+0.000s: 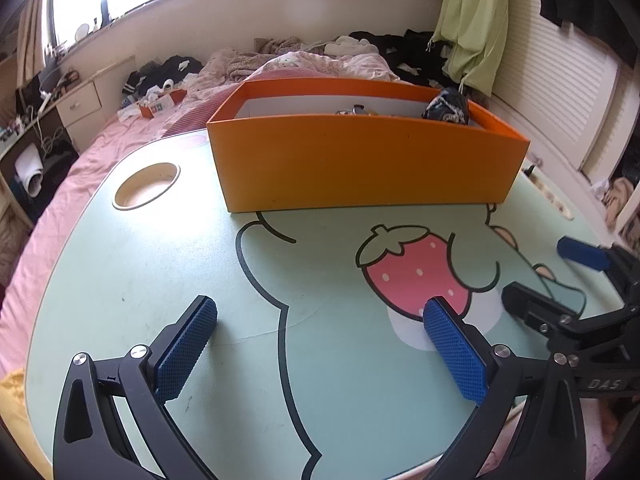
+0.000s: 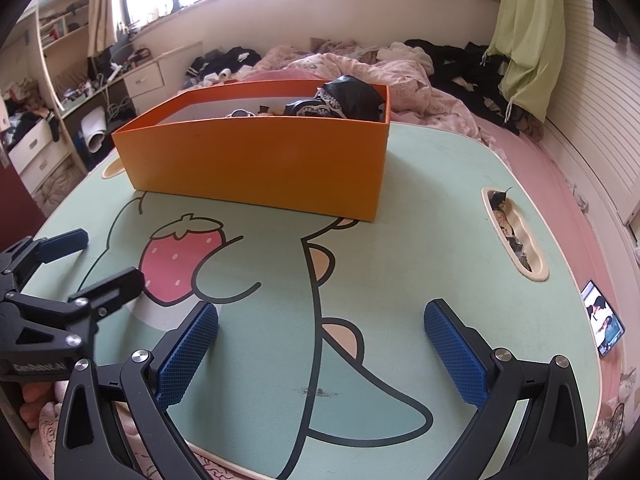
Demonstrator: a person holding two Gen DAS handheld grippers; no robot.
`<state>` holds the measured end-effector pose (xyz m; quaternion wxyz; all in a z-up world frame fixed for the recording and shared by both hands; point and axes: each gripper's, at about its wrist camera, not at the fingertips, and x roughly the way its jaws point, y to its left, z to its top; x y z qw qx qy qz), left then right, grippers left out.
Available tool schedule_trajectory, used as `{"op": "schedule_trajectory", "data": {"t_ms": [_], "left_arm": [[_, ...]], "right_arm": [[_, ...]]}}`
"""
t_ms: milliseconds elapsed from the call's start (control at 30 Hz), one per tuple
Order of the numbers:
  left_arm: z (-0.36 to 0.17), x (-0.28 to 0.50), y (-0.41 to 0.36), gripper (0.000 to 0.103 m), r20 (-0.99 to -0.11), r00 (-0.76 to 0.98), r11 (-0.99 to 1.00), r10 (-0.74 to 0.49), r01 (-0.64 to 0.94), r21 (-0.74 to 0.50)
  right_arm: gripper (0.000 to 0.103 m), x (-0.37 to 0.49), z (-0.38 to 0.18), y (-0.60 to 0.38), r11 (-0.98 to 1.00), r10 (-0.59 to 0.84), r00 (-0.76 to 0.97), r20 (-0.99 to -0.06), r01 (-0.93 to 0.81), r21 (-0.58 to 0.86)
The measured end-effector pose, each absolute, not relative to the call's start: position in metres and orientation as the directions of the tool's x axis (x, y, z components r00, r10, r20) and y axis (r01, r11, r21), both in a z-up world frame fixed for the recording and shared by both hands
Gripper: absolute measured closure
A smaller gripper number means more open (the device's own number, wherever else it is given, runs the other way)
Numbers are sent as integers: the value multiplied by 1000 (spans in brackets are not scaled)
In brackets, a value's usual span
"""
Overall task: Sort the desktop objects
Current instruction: 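Reach the left gripper into the orange box and grasp the black cloth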
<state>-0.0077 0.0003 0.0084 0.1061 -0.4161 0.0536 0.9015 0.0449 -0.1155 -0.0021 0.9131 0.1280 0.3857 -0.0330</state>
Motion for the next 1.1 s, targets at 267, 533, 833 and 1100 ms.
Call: {"op": "schedule_trajectory", "data": {"t_ms": [267,533,833,1100], "left_arm": [[63,-12,-3,0,-659,-725,-961,199,-278,15],[110,-66,42,1,-681,-667,-904,301,-428,19],[82,-130,131,26,-825,-455,-815,334,-579,-10],[49,-140,151,70,-874,-342,-778,346,-626,-63]], "right_arm": [[0,39,-3,-124,954,4,703,-711,211,214],[0,30,-6,-150,915,-37,718,-695,304,266],[0,32,-7,-153,881,-111,718,-688,391,266],[0,32,-7,-152,864,-139,717,-683,425,270]]}}
